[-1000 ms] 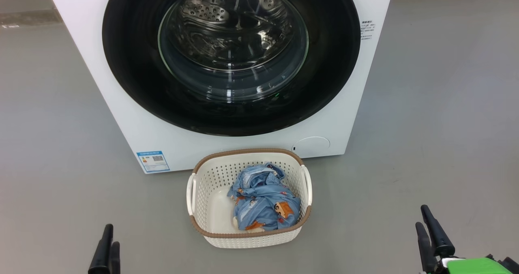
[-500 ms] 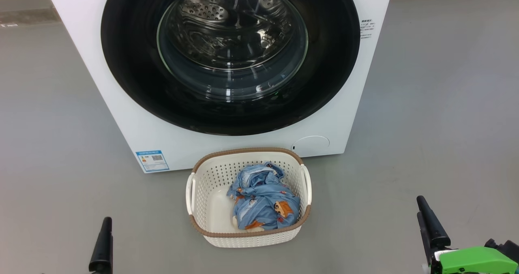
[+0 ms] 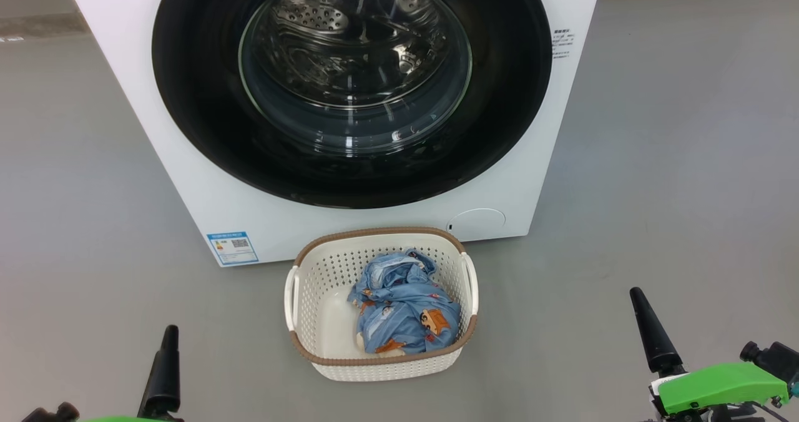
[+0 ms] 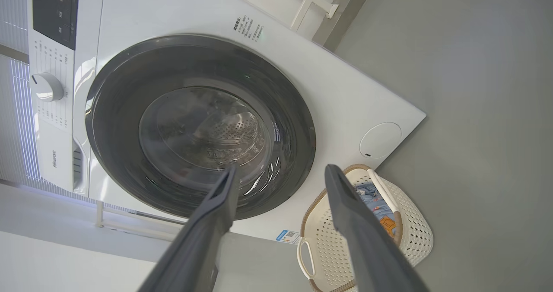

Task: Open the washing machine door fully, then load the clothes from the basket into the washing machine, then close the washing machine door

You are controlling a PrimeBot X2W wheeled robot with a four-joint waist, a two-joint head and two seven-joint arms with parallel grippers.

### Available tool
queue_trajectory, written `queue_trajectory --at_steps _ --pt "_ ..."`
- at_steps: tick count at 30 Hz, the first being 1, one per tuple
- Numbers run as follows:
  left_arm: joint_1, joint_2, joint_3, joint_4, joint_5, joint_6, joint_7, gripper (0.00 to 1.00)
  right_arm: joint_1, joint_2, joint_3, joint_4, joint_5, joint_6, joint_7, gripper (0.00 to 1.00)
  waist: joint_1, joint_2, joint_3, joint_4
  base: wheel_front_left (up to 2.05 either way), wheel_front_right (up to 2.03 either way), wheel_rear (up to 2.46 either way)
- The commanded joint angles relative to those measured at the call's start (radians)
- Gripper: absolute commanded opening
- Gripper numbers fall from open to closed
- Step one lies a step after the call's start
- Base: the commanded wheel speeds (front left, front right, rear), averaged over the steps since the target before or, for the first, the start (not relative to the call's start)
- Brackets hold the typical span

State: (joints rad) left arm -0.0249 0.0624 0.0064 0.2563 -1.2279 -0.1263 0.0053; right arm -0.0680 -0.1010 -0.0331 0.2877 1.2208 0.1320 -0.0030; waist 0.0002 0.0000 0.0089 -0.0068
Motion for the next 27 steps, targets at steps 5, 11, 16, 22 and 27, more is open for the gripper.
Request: queue_trajectory --at_steps 5,11,16,22,27 --pt "-0.035 0.028 0.002 -0.04 0.087 -0.002 -0.027 1.0 -0.048 -0.022 0.022 -0.035 -0.089 0.0 -0.023 1.0 -0.0001 0.0 0.001 -0.001 0.0 0.0 0.0" --pt "-0.031 0.029 0.0 -0.054 0.167 -0.002 -0.045 1.0 -0.053 -0.031 0.045 -0.046 -0.173 -0.001 -0.04 1.0 -0.0001 0.0 0.001 -0.002 0.0 0.0 0.0" --pt "-0.029 0.032 -0.004 -0.065 0.23 -0.002 -0.06 1.0 -0.057 -0.041 0.06 -0.048 -0.234 -0.001 -0.055 1.0 -0.0001 0.0 0.001 -0.002 0.0 0.0 0.0" --pt "-0.033 0.044 -0.013 -0.071 0.312 -0.002 -0.081 1.0 -0.068 -0.052 0.08 -0.05 -0.318 -0.001 -0.076 1.0 -0.0001 0.0 0.003 -0.004 0.0 0.0 0.0" --pt "-0.031 0.048 -0.017 -0.076 0.37 -0.002 -0.096 1.0 -0.074 -0.06 0.095 -0.05 -0.379 -0.001 -0.09 1.0 -0.0001 0.0 0.002 -0.005 0.0 0.0 0.0"
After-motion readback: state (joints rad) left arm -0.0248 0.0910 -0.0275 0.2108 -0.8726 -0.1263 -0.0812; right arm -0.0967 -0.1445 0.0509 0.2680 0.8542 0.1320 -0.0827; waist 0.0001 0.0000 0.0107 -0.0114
